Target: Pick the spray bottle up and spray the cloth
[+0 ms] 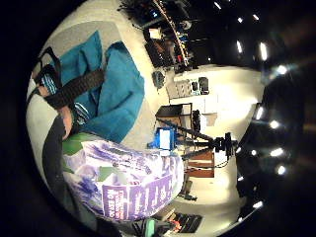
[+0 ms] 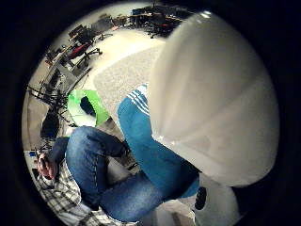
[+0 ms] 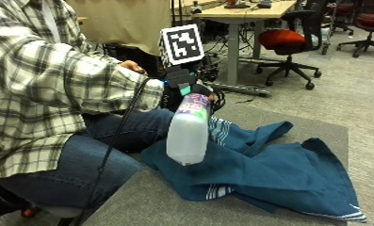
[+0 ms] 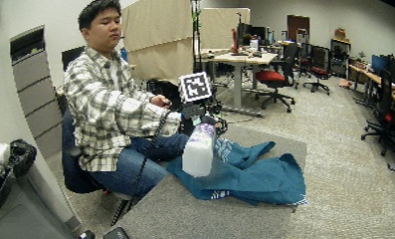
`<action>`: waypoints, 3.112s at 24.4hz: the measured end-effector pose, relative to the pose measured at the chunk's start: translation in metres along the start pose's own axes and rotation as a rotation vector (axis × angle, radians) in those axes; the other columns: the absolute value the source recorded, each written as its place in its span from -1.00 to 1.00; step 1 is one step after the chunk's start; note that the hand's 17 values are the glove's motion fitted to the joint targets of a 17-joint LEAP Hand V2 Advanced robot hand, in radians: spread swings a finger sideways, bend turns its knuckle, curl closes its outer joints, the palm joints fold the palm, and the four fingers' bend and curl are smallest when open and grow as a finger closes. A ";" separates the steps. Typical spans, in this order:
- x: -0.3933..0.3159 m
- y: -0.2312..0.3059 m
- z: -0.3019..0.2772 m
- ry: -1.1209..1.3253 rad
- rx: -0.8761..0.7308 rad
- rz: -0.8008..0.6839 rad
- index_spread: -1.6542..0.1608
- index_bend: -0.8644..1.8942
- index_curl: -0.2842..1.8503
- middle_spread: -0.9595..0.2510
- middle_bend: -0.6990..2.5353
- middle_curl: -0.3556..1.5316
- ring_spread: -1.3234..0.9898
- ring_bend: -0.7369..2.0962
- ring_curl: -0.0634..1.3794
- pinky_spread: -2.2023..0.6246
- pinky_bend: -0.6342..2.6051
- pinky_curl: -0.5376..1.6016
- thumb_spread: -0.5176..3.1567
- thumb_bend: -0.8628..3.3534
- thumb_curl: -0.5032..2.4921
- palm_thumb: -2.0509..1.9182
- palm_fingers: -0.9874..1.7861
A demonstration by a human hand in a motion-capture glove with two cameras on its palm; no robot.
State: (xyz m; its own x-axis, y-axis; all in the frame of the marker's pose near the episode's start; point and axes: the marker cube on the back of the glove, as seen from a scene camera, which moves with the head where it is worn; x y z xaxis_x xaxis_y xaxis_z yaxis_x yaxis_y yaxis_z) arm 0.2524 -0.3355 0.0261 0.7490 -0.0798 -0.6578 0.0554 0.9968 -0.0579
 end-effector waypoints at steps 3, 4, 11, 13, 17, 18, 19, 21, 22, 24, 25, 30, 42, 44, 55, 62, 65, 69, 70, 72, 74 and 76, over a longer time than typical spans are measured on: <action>0.001 0.001 0.001 -0.023 0.006 0.022 0.51 -0.20 -0.10 0.30 -0.20 -0.05 -0.06 -0.05 -0.22 0.43 -0.33 -0.11 -0.64 -0.61 -0.12 0.54 0.65; 0.002 0.001 0.001 -0.041 0.011 0.035 0.51 -0.20 -0.10 0.30 -0.20 -0.05 -0.06 -0.05 -0.22 0.43 -0.33 -0.11 -0.64 -0.61 -0.12 0.54 0.65; 0.031 0.005 -0.014 -0.325 0.119 0.236 0.51 -0.20 -0.10 0.30 -0.20 -0.05 -0.06 -0.05 -0.22 0.43 -0.33 -0.11 -0.64 -0.61 -0.12 0.54 0.65; 0.046 0.008 -0.018 -0.372 0.148 0.309 0.51 -0.20 -0.10 0.30 -0.20 -0.05 -0.06 -0.05 -0.22 0.43 -0.33 -0.11 -0.64 -0.61 -0.12 0.54 0.65; 0.071 0.018 -0.024 -0.460 0.206 0.414 0.51 -0.20 -0.10 0.31 -0.20 -0.05 -0.06 -0.05 -0.22 0.43 -0.33 -0.11 -0.64 -0.61 -0.12 0.54 0.65; 0.077 0.022 -0.025 -0.491 0.219 0.439 0.51 -0.20 -0.10 0.31 -0.20 -0.05 -0.06 -0.05 -0.22 0.43 -0.33 -0.11 -0.64 -0.61 -0.12 0.54 0.65; 0.083 0.024 -0.025 -0.523 0.231 0.465 0.51 -0.20 -0.10 0.31 -0.20 -0.05 -0.06 -0.05 -0.22 0.43 -0.33 -0.11 -0.64 -0.61 -0.12 0.54 0.65; 0.093 0.030 -0.024 -0.583 0.251 0.512 0.51 -0.20 -0.10 0.31 -0.20 -0.05 -0.06 -0.05 -0.22 0.43 -0.33 -0.11 -0.64 -0.61 -0.12 0.54 0.65; 0.097 0.032 -0.024 -0.611 0.259 0.532 0.51 -0.20 -0.10 0.31 -0.20 -0.05 -0.06 -0.05 -0.22 0.43 -0.33 -0.11 -0.64 -0.61 -0.12 0.54 0.65; 0.103 0.036 -0.022 -0.665 0.274 0.568 0.51 -0.20 -0.10 0.31 -0.20 -0.05 -0.06 -0.06 -0.22 0.43 -0.33 -0.11 -0.64 -0.61 -0.12 0.54 0.65; 0.105 0.038 -0.021 -0.695 0.283 0.586 0.51 -0.20 -0.10 0.31 -0.20 -0.05 -0.06 -0.06 -0.22 0.43 -0.33 -0.11 -0.64 -0.61 -0.12 0.54 0.65; 0.115 0.046 -0.018 -0.921 0.352 0.693 0.51 -0.21 -0.10 0.31 -0.20 -0.05 -0.06 -0.06 -0.22 0.43 -0.33 -0.11 -0.64 -0.61 -0.12 0.54 0.65; 0.128 0.058 -0.023 -1.236 0.609 0.782 0.51 -0.21 -0.10 0.31 -0.20 -0.05 -0.06 -0.06 -0.22 0.43 -0.33 -0.11 -0.63 -0.61 -0.12 0.54 0.65; 0.128 0.060 -0.024 -1.286 0.642 0.791 0.51 -0.21 -0.10 0.31 -0.20 -0.05 -0.05 -0.06 -0.22 0.43 -0.33 -0.11 -0.63 -0.61 -0.12 0.54 0.64; 0.122 0.039 -0.045 -1.408 0.746 0.658 0.51 -0.21 -0.10 0.31 -0.21 -0.05 -0.05 -0.06 -0.22 0.43 -0.33 -0.11 -0.63 -0.61 -0.12 0.54 0.64; 0.090 -0.019 -0.064 -1.571 0.805 0.469 0.51 -0.22 -0.10 0.32 -0.21 -0.05 -0.04 -0.07 -0.22 0.44 -0.33 -0.11 -0.63 -0.60 -0.12 0.54 0.63; 0.072 -0.057 -0.069 -1.623 0.801 0.405 0.50 -0.22 -0.09 0.32 -0.21 -0.05 -0.04 -0.07 -0.22 0.44 -0.34 -0.11 -0.62 -0.61 -0.12 0.54 0.63; 0.051 -0.107 -0.060 -1.677 0.783 0.377 0.51 -0.22 -0.09 0.33 -0.21 -0.05 -0.03 -0.07 -0.22 0.44 -0.34 -0.11 -0.62 -0.61 -0.12 0.55 0.63; 0.046 -0.118 -0.056 -1.685 0.776 0.373 0.51 -0.23 -0.09 0.33 -0.21 -0.05 -0.03 -0.07 -0.22 0.44 -0.34 -0.11 -0.62 -0.61 -0.12 0.55 0.63; 0.038 -0.141 -0.050 -1.697 0.769 0.368 0.51 -0.23 -0.09 0.34 -0.21 -0.05 -0.03 -0.07 -0.22 0.44 -0.34 -0.11 -0.62 -0.61 -0.12 0.55 0.62; 0.031 -0.164 -0.040 -1.686 0.769 0.380 0.51 -0.23 -0.09 0.34 -0.21 -0.05 -0.03 -0.07 -0.22 0.44 -0.34 -0.11 -0.62 -0.61 -0.12 0.54 0.62; 0.020 -0.184 -0.024 -1.664 0.745 0.391 0.51 -0.23 -0.09 0.34 -0.22 -0.05 -0.03 -0.07 -0.22 0.44 -0.34 -0.11 -0.61 -0.61 -0.12 0.55 0.62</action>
State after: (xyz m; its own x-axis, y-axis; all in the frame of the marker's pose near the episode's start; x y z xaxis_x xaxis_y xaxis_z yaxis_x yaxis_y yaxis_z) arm 0.2411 -0.5207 0.0053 0.5586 -0.2450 0.7924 -0.3605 0.7887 0.4980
